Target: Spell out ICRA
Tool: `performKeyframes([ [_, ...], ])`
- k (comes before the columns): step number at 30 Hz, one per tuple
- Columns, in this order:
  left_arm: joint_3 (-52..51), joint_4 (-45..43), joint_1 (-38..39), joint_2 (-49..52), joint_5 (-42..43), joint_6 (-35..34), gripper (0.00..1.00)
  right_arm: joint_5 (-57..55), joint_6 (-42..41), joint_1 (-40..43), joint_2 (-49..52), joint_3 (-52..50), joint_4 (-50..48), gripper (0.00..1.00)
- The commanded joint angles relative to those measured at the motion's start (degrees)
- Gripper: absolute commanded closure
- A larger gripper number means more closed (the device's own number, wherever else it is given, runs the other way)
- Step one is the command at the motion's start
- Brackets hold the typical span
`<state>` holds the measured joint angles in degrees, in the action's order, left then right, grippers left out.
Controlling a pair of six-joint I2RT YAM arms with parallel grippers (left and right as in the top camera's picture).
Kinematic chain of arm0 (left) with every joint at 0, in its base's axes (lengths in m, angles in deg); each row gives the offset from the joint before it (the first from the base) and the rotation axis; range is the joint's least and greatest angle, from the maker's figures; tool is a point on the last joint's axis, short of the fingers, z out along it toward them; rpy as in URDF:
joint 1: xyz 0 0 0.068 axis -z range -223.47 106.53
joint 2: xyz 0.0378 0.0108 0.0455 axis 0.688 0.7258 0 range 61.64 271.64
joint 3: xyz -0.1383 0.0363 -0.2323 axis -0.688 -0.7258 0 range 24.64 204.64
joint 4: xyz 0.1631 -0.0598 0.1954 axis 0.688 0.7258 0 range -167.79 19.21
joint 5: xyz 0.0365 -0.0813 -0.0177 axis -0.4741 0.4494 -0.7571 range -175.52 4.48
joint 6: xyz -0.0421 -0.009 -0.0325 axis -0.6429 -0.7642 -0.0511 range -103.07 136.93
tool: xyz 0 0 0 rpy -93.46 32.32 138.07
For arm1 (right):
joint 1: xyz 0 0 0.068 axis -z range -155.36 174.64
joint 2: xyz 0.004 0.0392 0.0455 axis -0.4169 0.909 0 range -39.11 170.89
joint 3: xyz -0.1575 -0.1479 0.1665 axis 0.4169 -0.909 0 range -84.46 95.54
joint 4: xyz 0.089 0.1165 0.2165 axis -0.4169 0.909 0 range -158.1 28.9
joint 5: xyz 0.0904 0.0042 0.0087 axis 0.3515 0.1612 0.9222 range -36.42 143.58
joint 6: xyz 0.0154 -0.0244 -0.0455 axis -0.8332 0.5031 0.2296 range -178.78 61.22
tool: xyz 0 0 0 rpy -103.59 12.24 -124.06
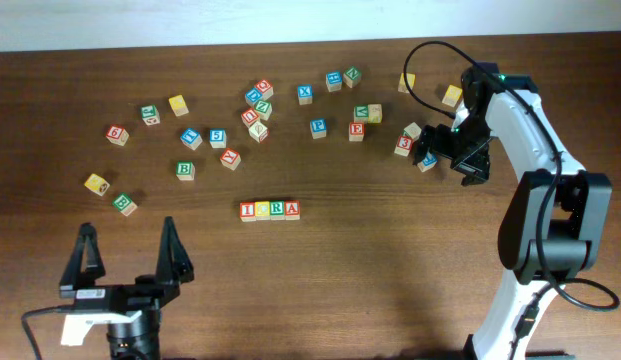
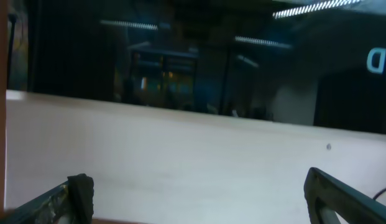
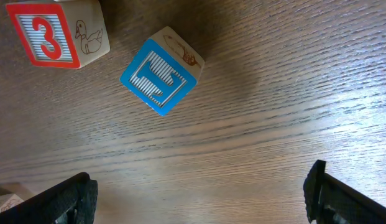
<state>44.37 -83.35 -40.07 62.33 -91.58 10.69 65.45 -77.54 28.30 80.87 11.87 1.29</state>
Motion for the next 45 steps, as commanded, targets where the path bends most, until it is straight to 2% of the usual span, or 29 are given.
performKeyframes([
  [1, 0.07, -0.90, -0.20, -0.42, -0.42, 0.11, 0.01, -0.50, 0.55, 0.11, -0.96, 0.66, -0.02, 0.02],
  [12, -1.92, -2.10, -0.20, -0.42, -0.42, 0.11, 0.01, -0.50, 0.52, 0.11, -0.96, 0.66, -0.02, 0.02],
  [15, -4.26, -4.50, -0.20, -0.44, -0.42, 0.11, 0.01, -0.50, 0.52, 0.11, -0.96, 0.63, 0.00, 0.02],
  [36, -18.82, -4.98, -0.02, -0.46, -0.42, 0.11, 0.01, -0.50, 0.55, 0.11, -0.96, 0.63, -0.02, 0.02],
  [45, -19.21, 0.13, 0.28, -0.46, -0.42, 0.11, 0.01, -0.50, 0.55, 0.11, -0.96, 0.63, -0.02, 0.02],
])
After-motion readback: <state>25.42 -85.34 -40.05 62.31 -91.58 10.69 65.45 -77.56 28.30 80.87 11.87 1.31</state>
